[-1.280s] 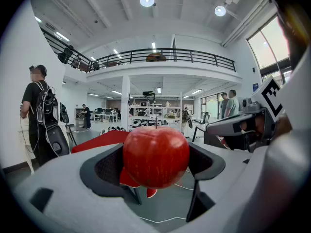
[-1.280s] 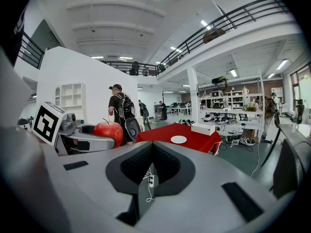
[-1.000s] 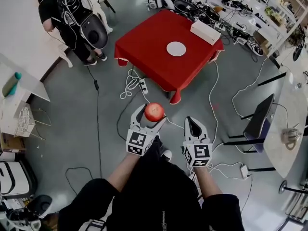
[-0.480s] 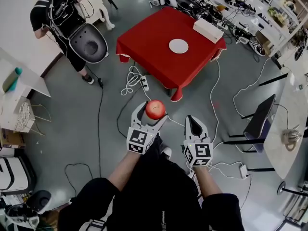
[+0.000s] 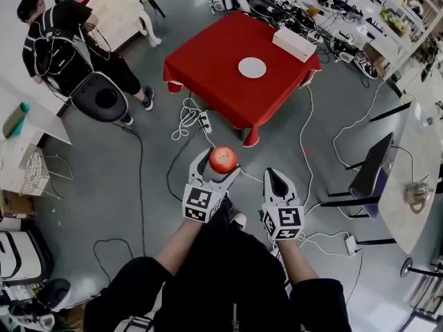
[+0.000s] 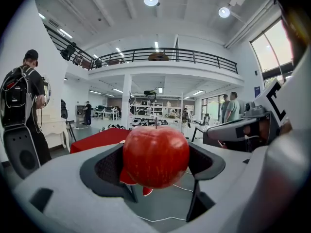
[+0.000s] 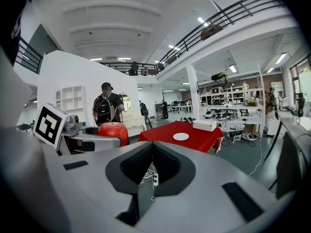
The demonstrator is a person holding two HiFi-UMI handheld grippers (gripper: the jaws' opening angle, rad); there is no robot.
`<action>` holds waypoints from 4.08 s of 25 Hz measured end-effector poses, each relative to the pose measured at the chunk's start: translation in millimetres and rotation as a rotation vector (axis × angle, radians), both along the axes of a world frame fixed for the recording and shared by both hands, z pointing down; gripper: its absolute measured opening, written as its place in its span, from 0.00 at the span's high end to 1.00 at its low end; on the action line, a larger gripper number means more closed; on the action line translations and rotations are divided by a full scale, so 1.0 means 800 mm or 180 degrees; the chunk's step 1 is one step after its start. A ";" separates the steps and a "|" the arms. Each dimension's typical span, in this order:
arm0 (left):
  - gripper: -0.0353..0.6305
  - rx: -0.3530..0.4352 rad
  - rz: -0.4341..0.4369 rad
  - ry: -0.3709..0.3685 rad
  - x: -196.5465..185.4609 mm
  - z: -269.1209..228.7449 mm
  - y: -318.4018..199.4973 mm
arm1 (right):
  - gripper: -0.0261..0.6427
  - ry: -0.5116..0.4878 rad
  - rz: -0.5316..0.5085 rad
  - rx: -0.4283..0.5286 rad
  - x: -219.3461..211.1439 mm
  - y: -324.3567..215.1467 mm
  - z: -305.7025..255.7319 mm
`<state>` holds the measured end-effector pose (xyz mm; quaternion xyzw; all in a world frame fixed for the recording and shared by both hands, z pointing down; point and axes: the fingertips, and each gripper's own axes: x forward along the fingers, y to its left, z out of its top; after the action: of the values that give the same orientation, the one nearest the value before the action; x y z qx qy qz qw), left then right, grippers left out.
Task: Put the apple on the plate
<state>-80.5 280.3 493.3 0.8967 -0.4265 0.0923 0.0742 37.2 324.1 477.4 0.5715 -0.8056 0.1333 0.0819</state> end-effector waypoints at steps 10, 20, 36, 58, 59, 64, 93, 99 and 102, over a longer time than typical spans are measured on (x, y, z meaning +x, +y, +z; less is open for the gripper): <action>0.35 0.0035 0.0046 -0.0020 0.007 -0.001 0.002 | 0.94 -0.0011 0.0018 0.0051 0.003 0.002 -0.002; 0.35 -0.0019 0.0037 0.0030 0.015 0.004 -0.016 | 0.94 -0.0036 0.0002 0.0024 0.010 -0.015 0.002; 0.35 -0.0049 0.0127 0.0095 0.031 0.013 -0.166 | 0.94 -0.0002 0.0010 -0.0048 0.012 -0.164 0.013; 0.35 -0.0134 0.0436 0.0134 0.025 0.026 -0.365 | 0.94 0.0012 0.0343 -0.0107 0.001 -0.351 0.019; 0.35 -0.0136 0.0443 0.0136 0.027 0.026 -0.369 | 0.94 0.0019 0.0351 -0.0109 0.002 -0.354 0.019; 0.35 -0.0168 0.0521 0.0142 0.040 0.029 -0.384 | 0.94 0.0037 0.0408 -0.0111 0.013 -0.369 0.018; 0.35 -0.0294 0.0240 0.0023 0.148 0.047 -0.603 | 0.94 -0.0167 -0.0005 -0.0205 0.112 -0.618 0.043; 0.35 -0.0329 0.0063 -0.0014 0.152 0.048 -0.638 | 0.94 -0.0171 -0.0252 -0.0250 0.114 -0.658 0.044; 0.35 -0.0333 -0.0013 -0.0007 0.146 0.050 -0.653 | 0.94 -0.0143 -0.0342 -0.0285 0.111 -0.674 0.049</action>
<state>36.4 -242.5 533.5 0.8906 -0.4231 0.1153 0.1208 125.8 -215.1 516.6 0.5201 -0.8299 0.1774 0.0963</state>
